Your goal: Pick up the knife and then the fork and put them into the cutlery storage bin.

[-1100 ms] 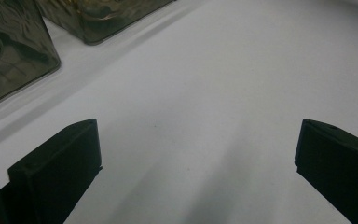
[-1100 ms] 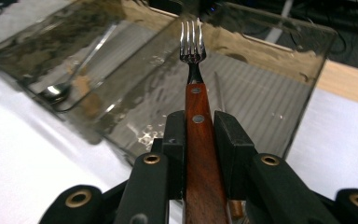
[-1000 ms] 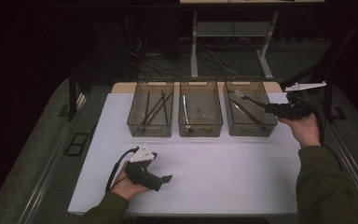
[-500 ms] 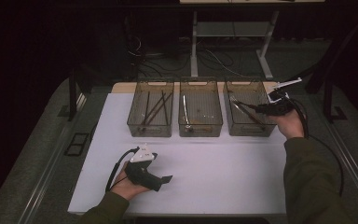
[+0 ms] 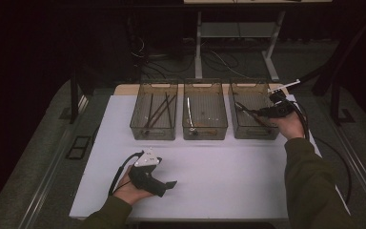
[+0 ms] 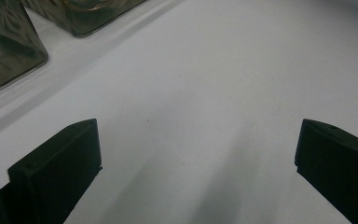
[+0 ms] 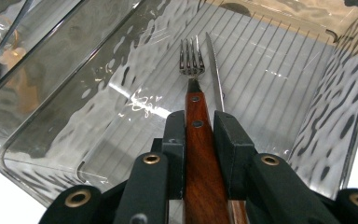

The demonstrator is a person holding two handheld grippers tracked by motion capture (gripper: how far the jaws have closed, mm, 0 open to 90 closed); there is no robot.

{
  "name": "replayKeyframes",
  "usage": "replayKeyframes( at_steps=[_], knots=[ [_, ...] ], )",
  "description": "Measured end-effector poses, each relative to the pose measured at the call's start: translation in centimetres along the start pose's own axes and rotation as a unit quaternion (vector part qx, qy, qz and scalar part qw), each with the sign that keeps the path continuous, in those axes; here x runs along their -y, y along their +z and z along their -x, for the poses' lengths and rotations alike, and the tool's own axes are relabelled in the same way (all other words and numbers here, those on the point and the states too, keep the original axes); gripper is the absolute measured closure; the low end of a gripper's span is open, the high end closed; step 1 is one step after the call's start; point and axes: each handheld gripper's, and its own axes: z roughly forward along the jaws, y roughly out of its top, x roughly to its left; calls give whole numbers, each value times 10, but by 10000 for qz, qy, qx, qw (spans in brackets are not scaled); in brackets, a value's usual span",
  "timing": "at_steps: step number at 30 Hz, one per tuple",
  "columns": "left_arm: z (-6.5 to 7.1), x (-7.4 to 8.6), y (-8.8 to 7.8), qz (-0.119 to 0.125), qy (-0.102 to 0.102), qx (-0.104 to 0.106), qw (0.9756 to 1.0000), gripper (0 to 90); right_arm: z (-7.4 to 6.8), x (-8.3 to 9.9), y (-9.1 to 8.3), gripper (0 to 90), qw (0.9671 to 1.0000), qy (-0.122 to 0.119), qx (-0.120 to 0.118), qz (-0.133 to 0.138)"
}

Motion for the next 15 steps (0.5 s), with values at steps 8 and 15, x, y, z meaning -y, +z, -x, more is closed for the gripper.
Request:
replayKeyframes(
  at_steps=[8,15],
  knots=[
    [1,0,0,-8,17,39,10000,0,3,2,6,745,10000,-7,-2,-56],
    [1,-1,1,-25,14,62,10000,0,2,4,14,697,9994,-72,-34,-337]
  ],
)
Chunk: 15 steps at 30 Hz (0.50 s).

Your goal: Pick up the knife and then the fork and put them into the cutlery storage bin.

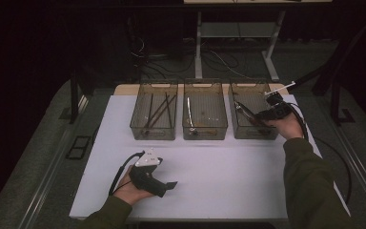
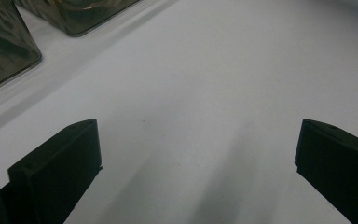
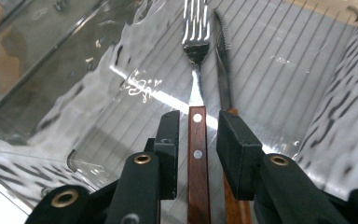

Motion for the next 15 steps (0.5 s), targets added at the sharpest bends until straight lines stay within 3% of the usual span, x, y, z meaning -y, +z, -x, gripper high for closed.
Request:
replayKeyframes(
  at_steps=[3,6,10,13,15],
  knots=[
    [0,0,0,9,-1,1,10000,0,0,0,0,673,10000,6,-37,40],
    [-1,0,-1,-1,-15,-2,10000,0,0,1,-4,621,9994,100,-234,224],
    [-2,0,-1,-11,7,-9,10000,0,-1,2,-9,466,9986,114,-344,387],
    [-4,0,-2,11,-6,-27,10000,0,-3,5,-15,374,9967,85,-471,661],
    [-5,0,-3,20,-43,-39,10000,0,-7,7,-20,338,9962,45,-438,751]
  ],
)
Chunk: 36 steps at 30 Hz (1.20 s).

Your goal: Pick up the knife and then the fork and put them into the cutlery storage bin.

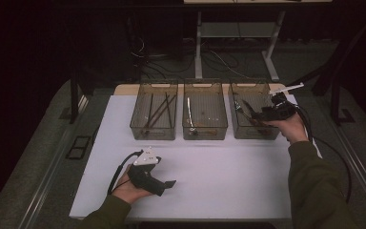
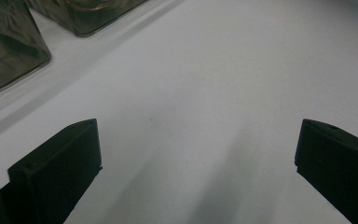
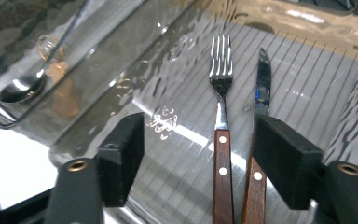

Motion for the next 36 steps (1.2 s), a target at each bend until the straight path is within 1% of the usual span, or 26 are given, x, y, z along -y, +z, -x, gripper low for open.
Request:
replayKeyframes(
  at_steps=[1,2,3,6,8,9,14,17,20,23,29,32,36],
  knots=[
    [-1,0,0,5,10,12,10000,0,-1,0,-3,319,10000,8,-27,42],
    [-1,0,0,11,9,24,10000,0,-2,1,-5,297,9999,38,-123,67],
    [-1,0,0,10,7,32,10000,0,-4,1,-7,282,9998,23,-170,109],
    [0,0,1,15,19,56,10000,0,-12,4,-16,252,9994,-113,-165,293],
    [0,1,0,1,42,81,10000,0,-16,8,-22,213,9986,-148,-243,439],
    [1,1,0,3,40,83,10000,0,-19,9,-24,195,9984,-147,-282,471],
    [1,0,0,9,27,91,10000,0,-33,22,-35,183,9969,-311,-416,593],
    [1,0,-1,30,14,95,9999,0,-40,32,-39,177,9960,-373,-393,707],
    [1,0,-1,47,9,93,9999,0,-45,43,-40,149,9957,-398,-416,730],
    [1,1,-2,73,-14,108,9999,0,-54,54,-41,148,9954,-486,-408,713],
    [0,0,-3,89,27,139,9999,0,-69,72,-42,143,9942,-603,-437,773],
    [0,0,-5,114,24,135,9998,0,-78,81,-41,143,9930,-648,-542,824],
    [0,0,-6,143,18,121,9998,0,-87,94,-39,143,9926,-758,-532,783]
  ],
)
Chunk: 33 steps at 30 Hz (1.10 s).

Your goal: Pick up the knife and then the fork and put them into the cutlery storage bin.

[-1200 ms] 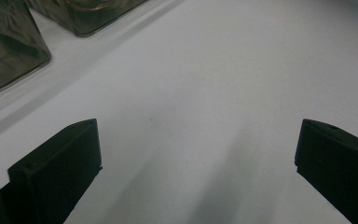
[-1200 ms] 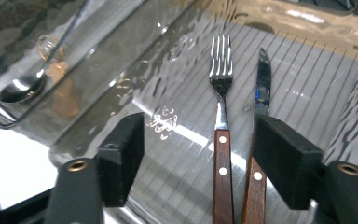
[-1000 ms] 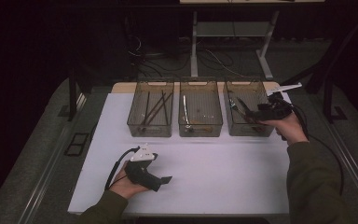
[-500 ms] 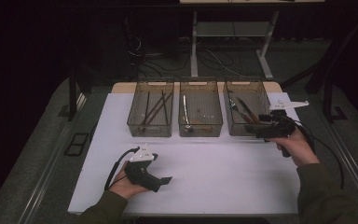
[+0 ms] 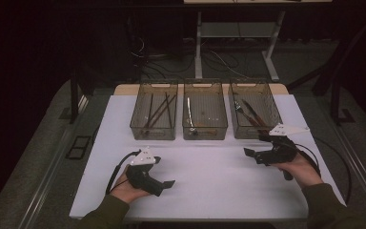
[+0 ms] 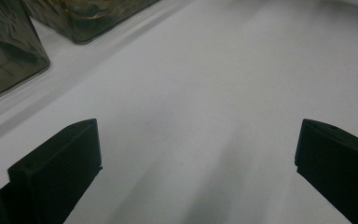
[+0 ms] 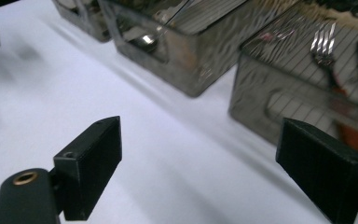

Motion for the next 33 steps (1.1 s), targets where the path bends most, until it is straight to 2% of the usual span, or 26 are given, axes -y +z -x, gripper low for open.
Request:
replayKeyframes(
  at_steps=[5,11,16,20,33],
  knots=[
    [1,0,-1,13,-6,10,10000,0,-11,15,3,143,9999,-109,-87,-26],
    [1,0,-1,4,15,6,10000,0,-16,30,4,143,9999,-51,-163,6],
    [1,0,-1,19,-11,12,10000,0,-20,41,-1,143,9997,-41,-238,56],
    [1,0,-1,9,-14,9,10000,0,-23,48,-6,143,9996,-10,-276,94],
    [1,0,0,-11,-14,-13,10000,0,-38,63,-16,143,9991,-184,-391,45]
  ],
)
